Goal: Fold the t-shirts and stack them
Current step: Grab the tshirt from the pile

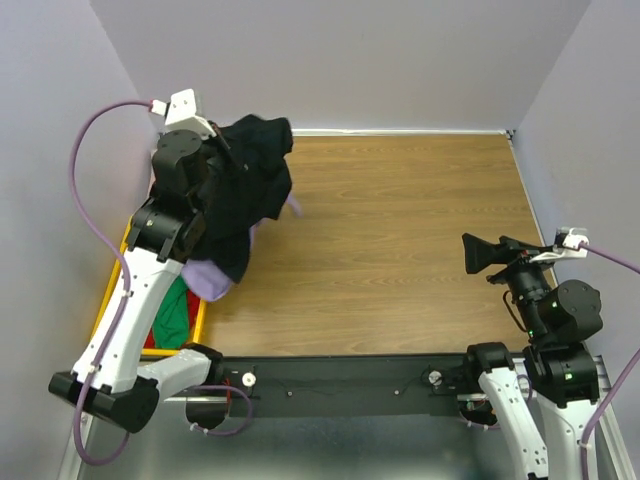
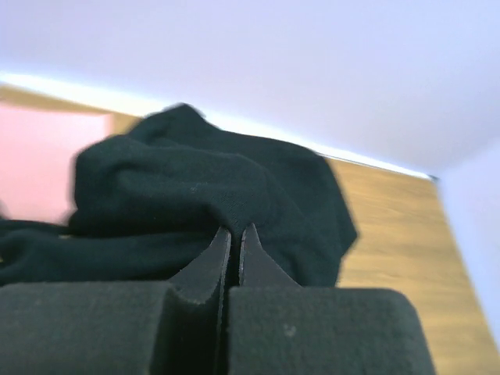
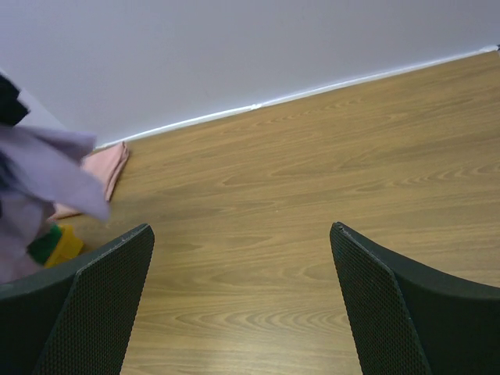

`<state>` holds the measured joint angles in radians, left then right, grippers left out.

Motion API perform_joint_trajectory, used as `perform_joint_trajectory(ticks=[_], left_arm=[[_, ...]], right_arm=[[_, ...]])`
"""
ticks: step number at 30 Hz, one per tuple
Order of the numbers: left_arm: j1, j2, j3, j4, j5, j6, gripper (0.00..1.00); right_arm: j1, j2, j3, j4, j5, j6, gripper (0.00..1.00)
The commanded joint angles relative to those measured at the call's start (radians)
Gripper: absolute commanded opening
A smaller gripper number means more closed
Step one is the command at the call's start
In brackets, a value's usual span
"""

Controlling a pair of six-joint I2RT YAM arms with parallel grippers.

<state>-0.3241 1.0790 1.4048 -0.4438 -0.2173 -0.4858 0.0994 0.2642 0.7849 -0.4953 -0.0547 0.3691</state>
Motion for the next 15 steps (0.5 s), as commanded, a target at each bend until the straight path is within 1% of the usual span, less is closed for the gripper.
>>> perform_joint_trajectory(ticks=[1,2,3,5,6,7,8,10,11,13,14,15], left_arm=[[-0.033,0.041,0.077,0.001,-0.046,-0.034,0.00],[-0.035,0.033,0.072,-0.031,-0.112,-0.052,0.00],[-0.029,0.006,0.042,-0.059,-0.251,-0.069,0.00],[-0.009,-0.065,-0.025,-0.098,-0.379,-0.083,0.00],[0.009,-0.089,-0.038,-0.105,-0.402,-0.080,0.00],[0.066,-0.109,-0.041,-0.113,-0.424,-0.068,0.00],[0.095,-0.126,-0.032,-0.139,-0.444,-0.038,0.00],[0.160,-0.148,0.043,-0.167,-0.496,0.016,0.00],[0.201,-0.146,0.125,-0.188,-0.540,0.071,0.00],[0.217,-0.133,0.219,-0.214,-0.602,0.117,0.00],[0.217,-0.116,0.264,-0.217,-0.649,0.171,0.00],[0.217,-0.107,0.337,-0.220,-0.665,0.188,0.00]], right_arm=[[0.008,0.021,0.045,-0.014,-0.010,-0.001,1.00],[0.006,0.020,0.048,-0.017,-0.022,-0.001,1.00],[0.008,0.015,0.053,-0.019,-0.025,-0.001,1.00],[0.006,0.006,0.051,-0.026,-0.033,0.002,1.00],[0.006,0.000,0.048,-0.028,-0.034,0.004,1.00],[0.006,-0.006,0.044,-0.029,-0.034,0.005,1.00],[0.008,-0.008,0.039,-0.029,-0.037,0.007,1.00],[0.006,0.004,0.039,-0.031,-0.043,0.005,1.00],[0.008,0.010,0.042,-0.031,-0.050,-0.001,1.00],[0.008,0.029,0.048,-0.029,-0.051,-0.002,1.00],[0.008,0.032,0.053,-0.029,-0.051,-0.007,1.00],[0.008,0.038,0.057,-0.031,-0.050,-0.007,1.00]])
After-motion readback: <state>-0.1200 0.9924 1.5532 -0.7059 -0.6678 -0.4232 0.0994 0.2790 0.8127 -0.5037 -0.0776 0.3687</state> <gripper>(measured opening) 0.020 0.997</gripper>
